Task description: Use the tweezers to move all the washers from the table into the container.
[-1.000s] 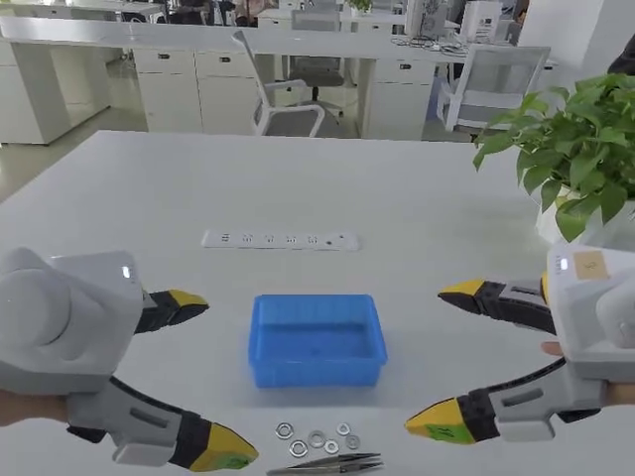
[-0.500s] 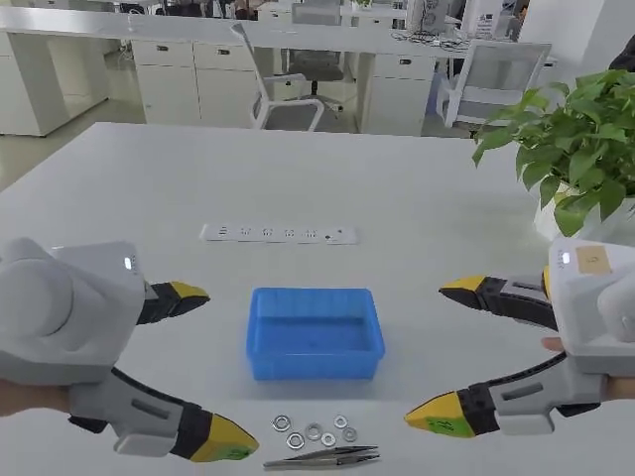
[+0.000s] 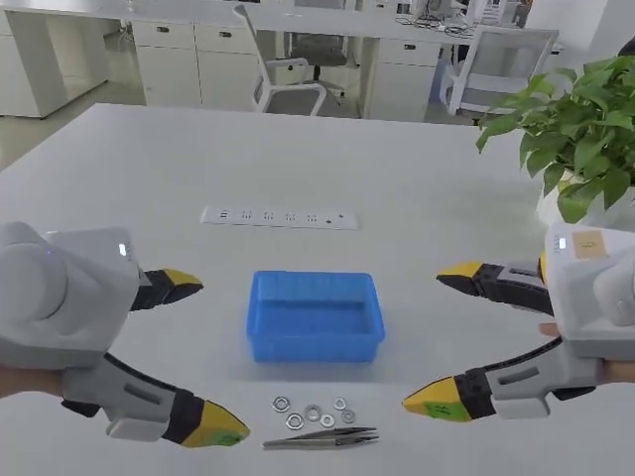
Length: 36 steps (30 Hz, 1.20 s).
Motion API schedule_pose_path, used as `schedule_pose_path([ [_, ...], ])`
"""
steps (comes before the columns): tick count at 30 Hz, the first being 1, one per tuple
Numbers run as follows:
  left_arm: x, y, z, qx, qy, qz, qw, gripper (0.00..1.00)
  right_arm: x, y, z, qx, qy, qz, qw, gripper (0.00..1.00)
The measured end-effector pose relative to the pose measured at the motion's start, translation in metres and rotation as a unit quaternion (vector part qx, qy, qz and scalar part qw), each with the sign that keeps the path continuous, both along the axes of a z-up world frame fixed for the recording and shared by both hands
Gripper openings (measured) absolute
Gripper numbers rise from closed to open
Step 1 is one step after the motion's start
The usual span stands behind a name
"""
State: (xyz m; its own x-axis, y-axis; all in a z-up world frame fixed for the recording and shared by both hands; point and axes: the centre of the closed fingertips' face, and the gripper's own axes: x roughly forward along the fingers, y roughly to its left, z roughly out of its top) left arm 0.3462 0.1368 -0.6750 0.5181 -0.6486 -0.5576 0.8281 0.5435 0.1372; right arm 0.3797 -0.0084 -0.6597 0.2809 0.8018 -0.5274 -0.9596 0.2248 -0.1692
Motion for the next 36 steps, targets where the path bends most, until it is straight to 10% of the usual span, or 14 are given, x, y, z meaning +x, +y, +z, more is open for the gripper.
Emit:
schedule_pose_path([
  [19,-0.005,-0.004,-0.024,0.006,0.025,-0.003,0.9997,1.0,0.003,0.002,-0.017,-0.013,0.01,0.01,0.9998,0.86],
  [27,-0.003,-0.005,-0.042,0.007,0.031,0.004,0.9995,0.99,-0.008,0.011,-0.041,-0.028,0.03,0.033,0.9986,0.8],
  [30,-0.003,-0.007,-0.048,0.004,0.035,0.003,0.9994,0.96,-0.005,0.01,-0.057,-0.067,-0.007,0.047,0.9966,0.69],
  [36,-0.004,-0.015,-0.06,0.0,0.051,0.0,0.9987,0.88,-0.02,0.03,-0.079,-0.062,0.032,0.066,0.9954,0.64],
])
